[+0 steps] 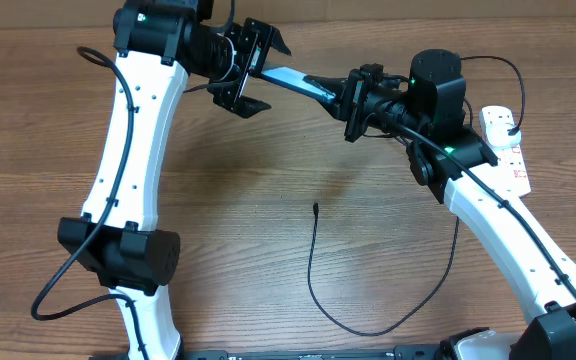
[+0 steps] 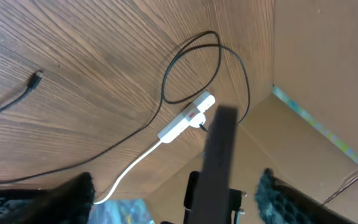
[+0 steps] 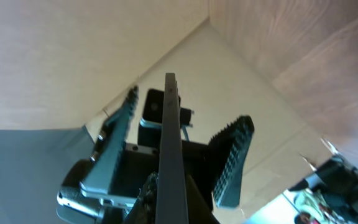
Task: Plug charger to phone and switch on socket
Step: 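Move the left gripper to the phone's far end and close on it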
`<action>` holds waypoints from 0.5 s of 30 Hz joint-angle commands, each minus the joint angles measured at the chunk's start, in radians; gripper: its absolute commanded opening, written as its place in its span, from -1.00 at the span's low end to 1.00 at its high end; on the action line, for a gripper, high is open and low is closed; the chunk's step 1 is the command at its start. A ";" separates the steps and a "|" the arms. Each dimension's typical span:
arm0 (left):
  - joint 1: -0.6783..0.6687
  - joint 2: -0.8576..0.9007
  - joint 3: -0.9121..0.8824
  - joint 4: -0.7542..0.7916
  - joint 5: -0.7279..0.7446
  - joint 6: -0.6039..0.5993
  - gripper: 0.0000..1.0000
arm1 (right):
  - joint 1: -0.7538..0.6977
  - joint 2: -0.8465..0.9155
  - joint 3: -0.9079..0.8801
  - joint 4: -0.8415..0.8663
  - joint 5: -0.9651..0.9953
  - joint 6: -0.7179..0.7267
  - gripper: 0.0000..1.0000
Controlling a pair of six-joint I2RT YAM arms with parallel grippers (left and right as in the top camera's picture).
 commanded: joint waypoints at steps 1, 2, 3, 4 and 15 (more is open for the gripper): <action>-0.010 -0.027 0.016 0.018 -0.012 -0.008 0.31 | 0.005 -0.001 0.009 0.017 0.059 0.132 -0.93; -0.011 -0.027 0.016 0.022 -0.014 -0.008 0.30 | 0.006 -0.001 0.009 0.017 0.059 0.132 -0.93; -0.012 -0.027 0.016 0.026 -0.014 -0.008 0.28 | 0.006 -0.001 0.009 0.017 0.060 0.132 -0.93; -0.014 -0.027 0.016 0.028 -0.018 -0.008 0.26 | 0.006 -0.001 0.009 0.017 0.064 0.132 -0.93; -0.041 -0.027 0.016 0.040 -0.066 -0.024 -0.08 | 0.013 -0.001 0.009 0.017 0.070 0.132 -0.93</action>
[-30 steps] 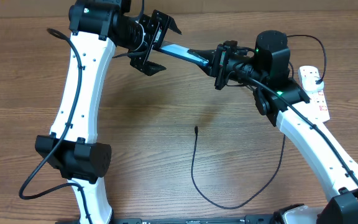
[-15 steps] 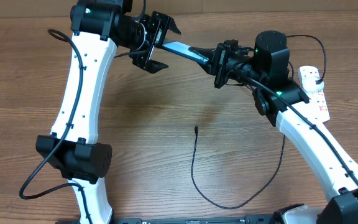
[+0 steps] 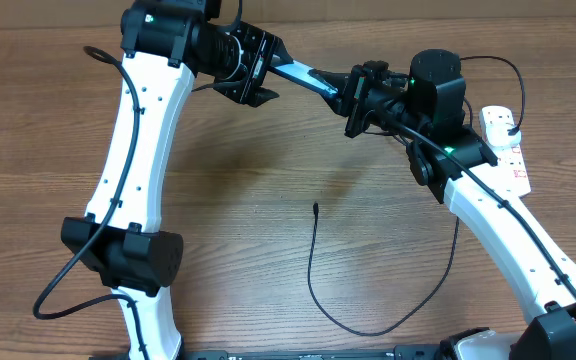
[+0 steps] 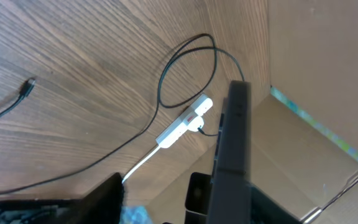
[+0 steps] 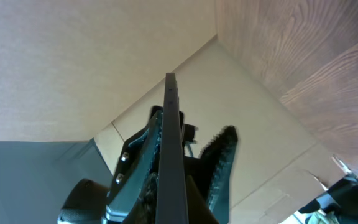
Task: Plug charger to phone and switch on socket
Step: 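Move the left gripper to the phone's far end and close on it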
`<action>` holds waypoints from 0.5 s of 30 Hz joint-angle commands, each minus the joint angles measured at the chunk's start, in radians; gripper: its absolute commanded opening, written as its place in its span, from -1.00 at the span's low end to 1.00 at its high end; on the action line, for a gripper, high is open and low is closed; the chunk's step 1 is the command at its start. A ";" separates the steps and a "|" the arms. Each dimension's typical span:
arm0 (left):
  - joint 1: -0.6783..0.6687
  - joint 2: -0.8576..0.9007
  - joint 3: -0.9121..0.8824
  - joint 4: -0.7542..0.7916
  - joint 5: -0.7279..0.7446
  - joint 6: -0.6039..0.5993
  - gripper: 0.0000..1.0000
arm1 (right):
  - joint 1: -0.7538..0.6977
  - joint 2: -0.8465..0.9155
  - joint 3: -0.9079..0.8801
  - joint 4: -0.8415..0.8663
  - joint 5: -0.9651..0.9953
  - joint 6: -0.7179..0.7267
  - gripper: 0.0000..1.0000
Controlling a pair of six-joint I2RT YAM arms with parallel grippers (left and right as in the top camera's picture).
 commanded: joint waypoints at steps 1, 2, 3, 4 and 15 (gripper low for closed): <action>-0.018 -0.027 0.016 0.007 -0.029 -0.013 -0.15 | 0.014 -0.001 0.010 0.019 0.008 0.132 -0.93; -0.019 -0.027 0.016 0.010 -0.030 -0.016 -0.23 | 0.018 -0.001 0.010 0.019 0.009 0.132 -0.93; -0.021 -0.027 0.016 0.010 -0.032 -0.020 -0.31 | 0.021 -0.001 0.010 0.019 0.011 0.132 -0.93; -0.021 -0.027 0.016 0.011 -0.033 -0.020 -0.35 | 0.024 -0.001 0.010 0.019 0.015 0.132 -0.93; -0.047 -0.027 0.015 0.010 -0.101 -0.022 -0.51 | 0.025 -0.001 0.010 0.024 0.018 0.138 -0.93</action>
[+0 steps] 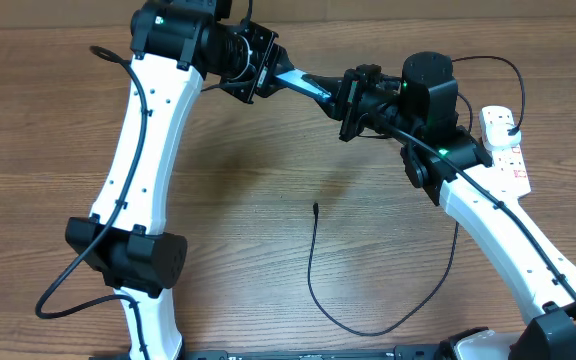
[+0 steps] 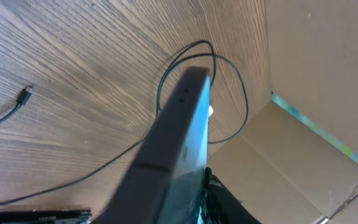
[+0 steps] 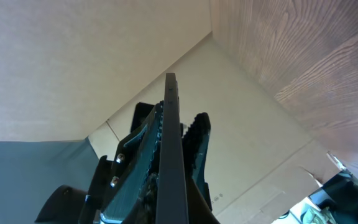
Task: Plug charger to phone and switch on socket
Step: 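Move the left gripper to the phone's far end and close on it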
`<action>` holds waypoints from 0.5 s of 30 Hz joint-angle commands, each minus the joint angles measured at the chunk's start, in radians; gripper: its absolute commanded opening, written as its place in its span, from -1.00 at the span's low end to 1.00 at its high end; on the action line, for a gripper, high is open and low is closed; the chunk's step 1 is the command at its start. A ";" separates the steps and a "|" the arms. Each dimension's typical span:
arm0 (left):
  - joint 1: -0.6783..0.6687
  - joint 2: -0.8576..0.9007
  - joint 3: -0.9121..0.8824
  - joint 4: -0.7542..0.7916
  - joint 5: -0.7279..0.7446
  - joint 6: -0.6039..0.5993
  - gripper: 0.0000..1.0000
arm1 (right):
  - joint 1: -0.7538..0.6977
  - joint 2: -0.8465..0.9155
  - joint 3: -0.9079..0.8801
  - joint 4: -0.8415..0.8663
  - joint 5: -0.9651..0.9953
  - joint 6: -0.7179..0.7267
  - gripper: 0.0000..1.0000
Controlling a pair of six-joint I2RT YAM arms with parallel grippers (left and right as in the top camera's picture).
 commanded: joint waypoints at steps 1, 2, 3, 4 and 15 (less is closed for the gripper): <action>-0.019 -0.027 0.015 -0.008 -0.055 -0.008 -0.58 | 0.002 -0.003 0.012 0.029 0.010 0.138 -0.92; -0.022 -0.027 0.015 -0.008 -0.062 -0.008 -0.64 | 0.002 -0.003 0.012 0.032 0.010 0.138 -0.93; -0.022 -0.027 0.015 -0.008 -0.069 -0.006 -0.67 | 0.002 -0.003 0.012 0.036 0.010 0.138 -0.92; -0.024 -0.027 0.015 -0.008 -0.077 -0.005 -0.67 | 0.002 -0.003 0.012 0.041 0.010 0.138 -0.93; -0.027 -0.027 0.015 -0.008 -0.080 -0.005 -0.92 | 0.002 -0.003 0.012 0.083 0.010 0.138 -0.93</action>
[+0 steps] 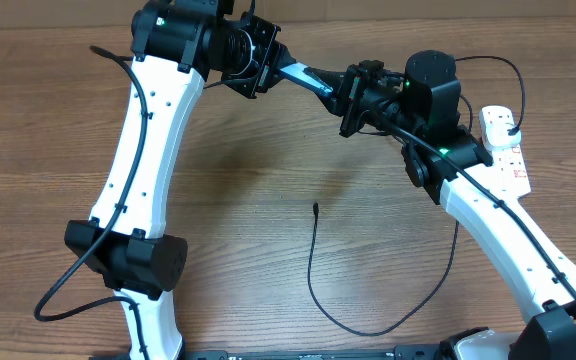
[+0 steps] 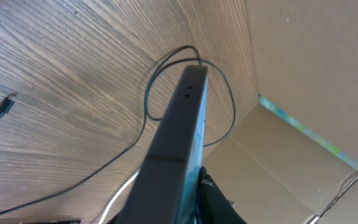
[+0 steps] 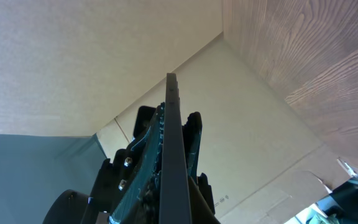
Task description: Plug charger to phone and switch on socket
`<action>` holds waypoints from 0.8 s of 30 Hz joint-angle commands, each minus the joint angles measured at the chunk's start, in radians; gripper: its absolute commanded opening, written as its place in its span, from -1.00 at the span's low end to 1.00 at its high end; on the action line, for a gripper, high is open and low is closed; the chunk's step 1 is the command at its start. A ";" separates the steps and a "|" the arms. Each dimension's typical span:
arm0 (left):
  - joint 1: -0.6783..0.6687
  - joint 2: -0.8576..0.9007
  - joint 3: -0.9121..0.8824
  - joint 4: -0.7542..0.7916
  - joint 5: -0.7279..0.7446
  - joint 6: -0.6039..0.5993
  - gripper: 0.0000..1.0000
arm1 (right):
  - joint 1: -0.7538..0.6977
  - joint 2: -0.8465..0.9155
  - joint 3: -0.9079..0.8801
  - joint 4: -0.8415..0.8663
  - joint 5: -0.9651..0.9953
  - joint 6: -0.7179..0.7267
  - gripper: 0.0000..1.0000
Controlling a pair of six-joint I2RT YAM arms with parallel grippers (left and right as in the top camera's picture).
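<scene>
The dark phone (image 1: 306, 77) hangs edge-up above the back of the table, bridging my two grippers. My left gripper (image 1: 265, 60) is shut on its left end and my right gripper (image 1: 348, 97) on its right end. The left wrist view has the phone's edge (image 2: 180, 121) running up from the left gripper (image 2: 188, 196). In the right wrist view the phone's edge (image 3: 170, 143) rises from the right gripper (image 3: 169, 208), with the left gripper's fingers (image 3: 143, 146) clamped at its far end. The black charger cable's plug tip (image 1: 315, 208) lies free mid-table. The white socket strip (image 1: 508, 150) is at the right.
The black charger cable (image 1: 368, 320) curves from its tip down toward the front edge and back up to the socket strip. A looped stretch of cable (image 2: 166, 81) lies on the wood near the strip. Cardboard walls (image 2: 303, 74) stand behind the table.
Both grippers stay shut on the phone. The phone and both grippers have shifted slightly to the right and the left wrist view has tilted a little. The cable has not moved.
My right gripper held the phone out while my left gripper stood open around its left end. Half a second later the left fingers were closer in, still open. Then they were shut on the phone, and now both grippers hold it.
</scene>
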 commanded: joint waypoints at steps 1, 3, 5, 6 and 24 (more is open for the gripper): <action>-0.019 -0.018 0.006 -0.041 -0.055 0.015 -0.92 | 0.005 -0.006 0.013 0.040 -0.005 0.138 -0.93; -0.019 -0.018 0.006 -0.041 -0.055 0.015 -0.92 | 0.005 -0.006 0.013 0.040 -0.005 0.138 -0.92; -0.019 -0.018 0.006 -0.041 -0.055 0.015 -0.92 | 0.005 -0.006 0.013 0.040 -0.005 0.138 -0.80; -0.019 -0.018 0.006 -0.041 -0.055 0.015 -0.92 | 0.005 -0.006 0.013 0.040 -0.005 0.138 -0.74; -0.019 -0.018 0.006 -0.042 -0.055 0.016 -0.92 | 0.005 -0.006 0.013 0.040 -0.005 0.138 -0.47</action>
